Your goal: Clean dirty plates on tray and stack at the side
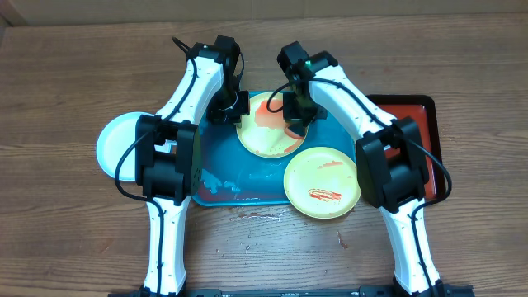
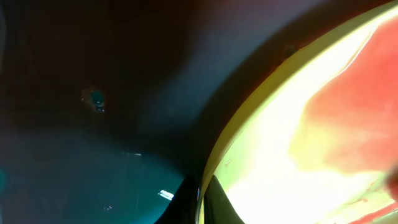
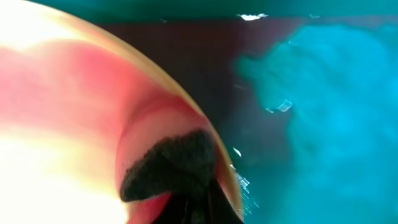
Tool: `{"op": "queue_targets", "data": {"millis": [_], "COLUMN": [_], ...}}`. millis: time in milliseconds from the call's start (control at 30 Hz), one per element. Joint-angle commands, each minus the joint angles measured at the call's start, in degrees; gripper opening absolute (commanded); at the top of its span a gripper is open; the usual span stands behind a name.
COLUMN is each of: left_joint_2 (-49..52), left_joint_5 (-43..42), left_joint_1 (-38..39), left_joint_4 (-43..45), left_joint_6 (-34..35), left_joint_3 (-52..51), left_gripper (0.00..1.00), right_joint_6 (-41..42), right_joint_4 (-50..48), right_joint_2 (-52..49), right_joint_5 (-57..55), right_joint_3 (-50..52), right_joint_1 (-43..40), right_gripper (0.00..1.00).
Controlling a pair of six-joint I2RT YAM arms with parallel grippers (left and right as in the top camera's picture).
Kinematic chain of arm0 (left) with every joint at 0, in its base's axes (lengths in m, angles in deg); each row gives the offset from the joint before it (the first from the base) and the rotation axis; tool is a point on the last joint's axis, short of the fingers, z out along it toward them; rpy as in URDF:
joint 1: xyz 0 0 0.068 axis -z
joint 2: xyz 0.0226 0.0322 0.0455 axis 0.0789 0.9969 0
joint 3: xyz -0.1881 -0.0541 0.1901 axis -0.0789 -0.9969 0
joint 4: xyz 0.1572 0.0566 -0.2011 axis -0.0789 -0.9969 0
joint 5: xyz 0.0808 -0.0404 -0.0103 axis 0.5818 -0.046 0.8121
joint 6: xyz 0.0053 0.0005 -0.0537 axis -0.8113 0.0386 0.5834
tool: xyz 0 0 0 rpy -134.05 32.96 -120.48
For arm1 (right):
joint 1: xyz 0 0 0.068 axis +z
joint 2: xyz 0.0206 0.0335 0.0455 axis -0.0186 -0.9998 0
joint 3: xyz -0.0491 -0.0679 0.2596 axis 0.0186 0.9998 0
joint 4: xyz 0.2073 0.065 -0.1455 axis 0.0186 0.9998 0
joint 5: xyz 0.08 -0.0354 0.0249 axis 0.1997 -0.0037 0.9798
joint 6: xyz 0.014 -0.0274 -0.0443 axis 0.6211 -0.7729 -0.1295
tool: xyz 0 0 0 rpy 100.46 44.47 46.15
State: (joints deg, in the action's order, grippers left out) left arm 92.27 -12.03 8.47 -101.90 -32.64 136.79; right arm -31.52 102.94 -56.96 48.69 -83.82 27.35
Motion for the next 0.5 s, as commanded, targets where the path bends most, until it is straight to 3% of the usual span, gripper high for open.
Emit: {"op": "queue_targets", "data": {"millis": [0, 267, 467], "left_joint_2": [0.42, 0.42, 0.42], "left_joint_5": [3.23, 3.23, 3.19], "left_joint_1": [-0.76, -0.76, -0.76], "left_joint_4": [0.72, 0.74, 0.70], "left_joint_6": [0.39, 0.39, 0.37], "left_joint_3": [-1.07, -1.07, -1.07], "left_gripper": [0.04, 0.04, 0.04], "right_joint_6": [-0.33, 3.61, 9.73], "right_joint_4": [-2.95, -15.39, -19.78], "right_joint_2": [-1.01, -1.01, -1.01], "right_joint_5": [7.89, 30.05, 31.61], "right_joint_3": [4.37, 8.66, 8.66], "right_joint_1": [1.11, 4.11, 6.47], "right_gripper": [0.04, 0.04, 0.04]}}
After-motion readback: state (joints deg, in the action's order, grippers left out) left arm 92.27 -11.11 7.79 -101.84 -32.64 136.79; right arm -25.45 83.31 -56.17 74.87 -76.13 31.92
